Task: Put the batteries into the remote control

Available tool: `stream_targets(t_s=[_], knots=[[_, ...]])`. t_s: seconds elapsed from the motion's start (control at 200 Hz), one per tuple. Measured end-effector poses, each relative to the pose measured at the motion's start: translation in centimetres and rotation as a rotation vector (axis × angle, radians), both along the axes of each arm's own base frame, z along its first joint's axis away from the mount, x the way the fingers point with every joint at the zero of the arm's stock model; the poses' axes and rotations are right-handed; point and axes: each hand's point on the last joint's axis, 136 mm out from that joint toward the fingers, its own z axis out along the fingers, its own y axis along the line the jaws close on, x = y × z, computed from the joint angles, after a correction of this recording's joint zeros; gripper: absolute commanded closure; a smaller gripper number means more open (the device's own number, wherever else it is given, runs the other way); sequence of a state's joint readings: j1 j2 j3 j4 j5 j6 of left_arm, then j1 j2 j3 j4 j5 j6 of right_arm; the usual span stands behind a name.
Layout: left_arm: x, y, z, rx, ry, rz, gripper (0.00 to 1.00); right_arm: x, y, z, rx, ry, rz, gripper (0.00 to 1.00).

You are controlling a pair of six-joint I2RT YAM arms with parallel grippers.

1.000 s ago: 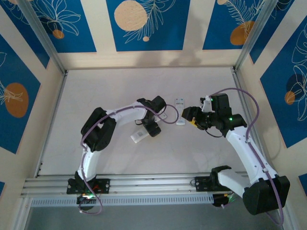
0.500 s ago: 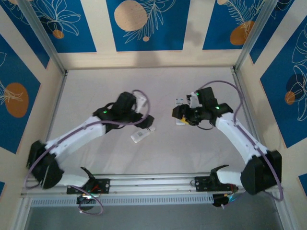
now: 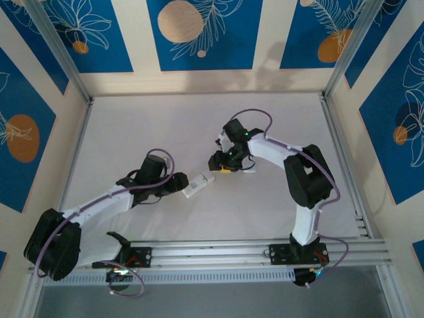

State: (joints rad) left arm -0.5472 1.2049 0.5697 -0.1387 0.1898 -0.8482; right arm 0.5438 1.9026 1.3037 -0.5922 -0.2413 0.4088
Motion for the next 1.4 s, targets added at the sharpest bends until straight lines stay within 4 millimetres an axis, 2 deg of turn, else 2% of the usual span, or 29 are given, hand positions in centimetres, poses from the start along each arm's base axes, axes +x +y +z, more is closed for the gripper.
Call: stream_targets(t_s=[0.095,0.26,0.45,0.685,1.401], knots=[[0.4,-0.4,-0.4,-0.025,0.008,0.014,0.4,-0.2,0.4,-1.2,-0.011,0.02,0.022,0.51],[0.6,-0.6,-1.9,-0.027,0.042,0.033,0.45,-0.1,1.2,-1.4,0.007,0.032,0.039,0.56],[0.3,-0.4,-3.4,-0.01,0.079,0.041,0.45,0.0,1.5,-1.9,0.008,0.038,0.042,0.57],[0.6,-0.8,-4.7,-0.018,0.1,0.048,0.48,-0.6,2.1,-2.8,-0.012,0.043,0.087,0.67],[0.8,-0.7,-6.1,-0.053,0.18,0.086,0.54,-0.8,2.2,-3.0,-0.109,-0.062,0.186,0.7]])
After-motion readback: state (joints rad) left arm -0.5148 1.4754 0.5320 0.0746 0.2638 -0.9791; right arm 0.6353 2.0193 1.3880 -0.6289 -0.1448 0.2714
